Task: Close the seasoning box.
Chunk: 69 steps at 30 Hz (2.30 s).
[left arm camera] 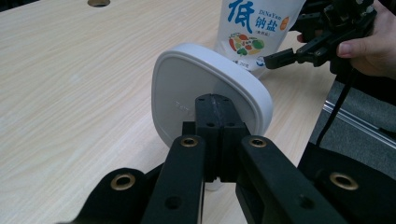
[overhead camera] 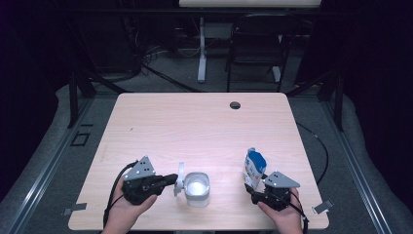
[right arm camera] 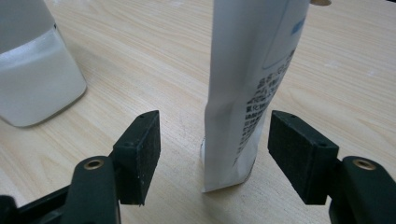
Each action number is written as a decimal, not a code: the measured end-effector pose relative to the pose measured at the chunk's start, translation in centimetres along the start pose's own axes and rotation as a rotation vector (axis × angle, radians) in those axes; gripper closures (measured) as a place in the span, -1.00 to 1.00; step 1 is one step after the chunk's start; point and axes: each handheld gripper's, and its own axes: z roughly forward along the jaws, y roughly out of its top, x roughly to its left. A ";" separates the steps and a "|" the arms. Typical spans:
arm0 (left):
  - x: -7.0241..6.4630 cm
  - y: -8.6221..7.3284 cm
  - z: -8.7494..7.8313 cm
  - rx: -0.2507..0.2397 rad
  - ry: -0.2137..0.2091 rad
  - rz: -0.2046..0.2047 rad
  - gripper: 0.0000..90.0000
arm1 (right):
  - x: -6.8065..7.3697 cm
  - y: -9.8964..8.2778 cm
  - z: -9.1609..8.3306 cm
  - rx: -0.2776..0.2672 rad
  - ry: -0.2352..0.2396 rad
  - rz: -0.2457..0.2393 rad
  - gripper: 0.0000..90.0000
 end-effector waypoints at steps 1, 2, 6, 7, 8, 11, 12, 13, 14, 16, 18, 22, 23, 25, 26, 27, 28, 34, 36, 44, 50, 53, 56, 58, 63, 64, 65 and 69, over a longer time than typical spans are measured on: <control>-0.2 0.0 0.2 0.001 -0.009 0.001 1.00 | 0.0 0.0 0.0 0.000 0.001 0.001 -0.24; -0.3 0.0 0.4 0.005 -0.013 0.004 1.00 | 0.0 0.0 0.0 0.001 0.001 -0.003 -0.24; -0.9 -0.2 1.4 0.029 -0.042 0.014 1.00 | 0.1 0.0 0.1 0.006 0.002 -0.003 -0.24; -1.1 -0.2 1.7 0.036 -0.048 0.015 1.00 | 0.1 0.0 0.1 0.005 0.002 -0.003 -0.24; -1.2 -0.3 1.9 0.040 -0.050 0.018 1.00 | 0.0 0.0 0.0 0.006 0.002 -0.003 -0.24; -1.6 -0.3 2.4 0.056 -0.056 0.029 1.00 | 0.0 0.0 0.1 0.004 0.001 -0.001 -0.24; -1.7 -0.3 2.4 0.058 -0.055 0.034 1.00 | 0.0 -0.1 0.0 0.007 0.000 -0.002 -0.24; -1.7 -0.3 2.4 0.057 -0.052 0.034 1.00 | 0.0 -0.1 0.1 0.006 0.000 -0.002 -0.24; -1.7 -0.3 2.4 0.055 -0.051 0.032 1.00 | 0.0 -0.1 0.1 0.006 0.000 -0.003 -0.24; -1.6 -0.3 2.2 0.050 -0.045 0.029 1.00 | 0.0 -0.1 0.1 0.008 0.000 -0.004 -0.24; -1.4 -0.3 2.1 0.042 -0.042 0.027 1.00 | 0.0 -0.1 0.2 0.004 0.002 0.001 -0.24; -1.0 -0.2 1.5 0.026 -0.031 0.017 1.00 | 0.0 -0.1 0.2 0.011 0.003 -0.006 -0.24; -0.9 -0.2 1.3 0.017 -0.027 0.012 1.00 | 0.0 -0.1 0.2 0.010 0.003 -0.006 -0.24; -0.6 -0.1 0.8 0.005 -0.020 0.004 1.00 | 0.0 -0.1 0.2 0.010 0.002 -0.009 -0.24; -0.4 -0.1 0.6 0.000 -0.018 0.002 1.00 | 0.0 -0.1 0.2 0.011 0.002 -0.010 -0.24; -0.2 -0.1 0.2 -0.012 -0.014 -0.005 1.00 | 0.0 -0.1 0.2 0.010 0.002 -0.010 -0.24; -0.1 -0.1 0.0 -0.016 -0.012 -0.010 1.00 | 0.0 -0.1 0.2 0.010 0.004 -0.009 -0.24; 1.1 -0.1 -1.4 -0.054 0.009 -0.043 1.00 | 0.0 -0.1 0.2 0.010 0.002 -0.009 -0.24; 1.5 -0.2 -1.7 -0.062 0.018 -0.056 1.00 | 0.1 -0.1 0.2 0.013 0.002 -0.006 -0.24; 4.7 -1.5 -3.8 -0.110 0.090 -0.150 1.00 | 0.0 -0.2 0.2 0.013 0.005 -0.003 -0.24; 7.0 -2.9 -5.1 -0.117 0.181 -0.214 1.00 | 0.0 -0.1 0.2 0.012 0.005 -0.003 -0.24; 8.0 -3.7 -5.4 -0.122 0.219 -0.245 0.98 | 0.0 -0.1 0.2 0.014 0.004 -0.003 -0.24; 8.9 -4.5 -5.3 -0.111 0.255 -0.273 0.98 | 0.1 -0.1 0.3 0.014 0.003 -0.003 -0.24; 9.3 -5.0 -5.1 -0.101 0.275 -0.278 0.98 | 0.1 -0.1 0.3 0.014 0.005 -0.004 -0.24; 10.6 -6.8 -3.9 -0.059 0.306 -0.323 0.94 | 0.2 -0.1 0.3 0.012 0.004 -0.007 -0.24; 10.8 -7.2 -3.6 -0.054 0.310 -0.334 0.93 | 0.1 -0.1 0.3 0.009 0.003 -0.004 -0.24; 11.0 -7.5 -3.4 -0.045 0.316 -0.339 0.92 | 0.1 -0.1 0.3 0.010 0.002 -0.003 -0.24; 11.9 -8.9 -3.0 -0.010 0.374 -0.351 0.86 | 0.2 -0.1 0.4 0.016 0.001 -0.008 -0.24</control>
